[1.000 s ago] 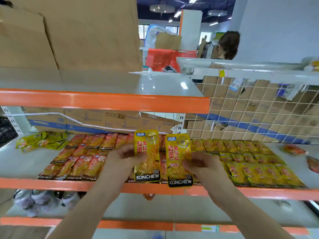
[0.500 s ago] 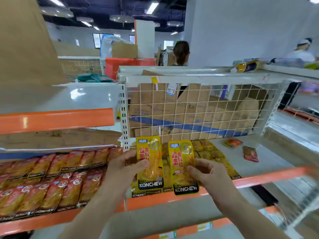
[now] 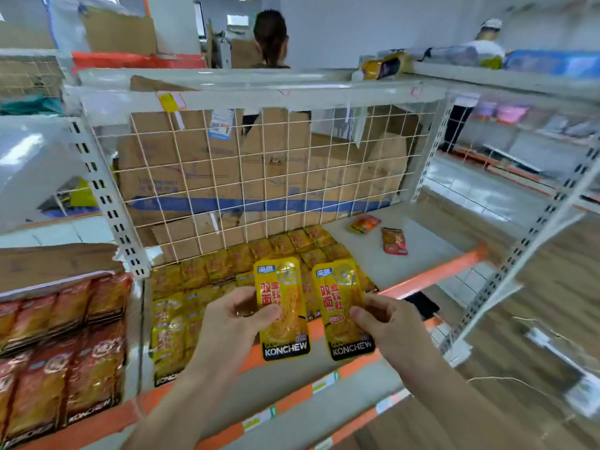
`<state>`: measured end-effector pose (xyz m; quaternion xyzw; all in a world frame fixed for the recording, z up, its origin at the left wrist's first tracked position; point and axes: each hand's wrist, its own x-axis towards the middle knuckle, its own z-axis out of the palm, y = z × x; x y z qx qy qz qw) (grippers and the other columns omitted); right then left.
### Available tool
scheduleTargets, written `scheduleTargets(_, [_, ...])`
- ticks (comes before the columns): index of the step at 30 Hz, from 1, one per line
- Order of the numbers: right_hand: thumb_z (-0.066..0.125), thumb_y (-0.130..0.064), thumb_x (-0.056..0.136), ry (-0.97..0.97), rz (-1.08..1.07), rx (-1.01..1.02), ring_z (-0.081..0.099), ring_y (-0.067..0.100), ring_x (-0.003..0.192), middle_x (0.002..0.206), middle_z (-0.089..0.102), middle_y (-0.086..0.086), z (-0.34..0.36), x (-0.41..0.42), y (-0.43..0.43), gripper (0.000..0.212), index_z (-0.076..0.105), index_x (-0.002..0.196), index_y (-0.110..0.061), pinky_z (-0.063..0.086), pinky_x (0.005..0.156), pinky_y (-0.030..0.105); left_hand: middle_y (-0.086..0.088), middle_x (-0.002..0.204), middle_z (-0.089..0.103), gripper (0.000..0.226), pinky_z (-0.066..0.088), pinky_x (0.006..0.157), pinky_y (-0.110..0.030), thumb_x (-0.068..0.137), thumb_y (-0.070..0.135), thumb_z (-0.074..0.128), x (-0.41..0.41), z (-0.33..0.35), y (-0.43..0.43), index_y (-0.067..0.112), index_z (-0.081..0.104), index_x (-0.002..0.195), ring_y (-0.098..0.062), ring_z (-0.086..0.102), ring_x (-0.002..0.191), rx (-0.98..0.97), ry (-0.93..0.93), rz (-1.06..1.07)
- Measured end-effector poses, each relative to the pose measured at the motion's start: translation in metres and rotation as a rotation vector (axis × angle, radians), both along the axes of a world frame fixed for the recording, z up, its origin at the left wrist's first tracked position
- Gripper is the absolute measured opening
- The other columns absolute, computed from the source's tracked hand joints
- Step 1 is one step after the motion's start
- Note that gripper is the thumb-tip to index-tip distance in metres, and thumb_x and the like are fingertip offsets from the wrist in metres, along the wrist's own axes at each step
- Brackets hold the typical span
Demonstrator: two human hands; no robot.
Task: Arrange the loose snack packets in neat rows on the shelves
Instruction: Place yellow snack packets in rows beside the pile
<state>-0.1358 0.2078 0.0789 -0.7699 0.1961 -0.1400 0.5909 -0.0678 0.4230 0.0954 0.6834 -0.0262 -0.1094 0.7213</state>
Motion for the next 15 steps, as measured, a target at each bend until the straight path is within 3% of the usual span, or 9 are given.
scheduleTargets(2, [0.073,-0.011,0.088,0.013,-0.048,0.005,0.072,0.022,0.09,0.093,0.077,0.005,-0.003,0.003,-0.016,0.014,0.076,0.102,-0.008,0.057,0.089,0.041,-0.009,0.09,0.077,0.024,0.056,0.09,-0.055,0.08,-0.002,0.076,0.011,-0.005,-0.02,0.021,0.08,0.085,-0.037,0.073,0.091,-0.003,0.016,-0.042])
scheduleTargets(7, [0.065,-0.001,0.092,-0.011,-0.145,0.065,0.073,0.029,0.087,0.089,0.077,0.01,0.007,0.0,-0.053,0.019,0.077,0.091,-0.017,0.057,0.085,0.04,-0.014,0.095,0.077,0.022,0.053,0.088,-0.066,0.08,-0.004,0.073,0.041,-0.016,-0.072,0.013,0.078,0.094,-0.041,0.072,0.091,-0.07,0.111,-0.122])
scheduleTargets(12, [0.064,0.003,0.09,-0.065,-0.252,0.145,0.069,0.006,0.068,0.082,0.077,-0.001,0.006,0.0,-0.079,0.024,0.077,0.092,-0.018,0.051,0.068,0.017,-0.012,0.091,0.077,0.022,0.062,0.073,-0.044,0.082,-0.009,0.068,0.058,-0.029,-0.118,0.007,0.076,0.096,-0.028,0.074,0.081,-0.137,0.165,-0.229])
scheduleTargets(15, [0.066,0.001,0.089,-0.084,-0.317,0.192,0.07,0.006,0.066,0.081,0.077,0.0,0.002,0.004,-0.091,0.018,0.077,0.096,-0.013,0.051,0.062,0.014,-0.011,0.096,0.077,0.016,0.054,0.091,-0.062,0.084,0.003,0.071,0.077,-0.042,-0.138,0.016,0.08,0.088,-0.035,0.071,0.093,-0.167,0.191,-0.21])
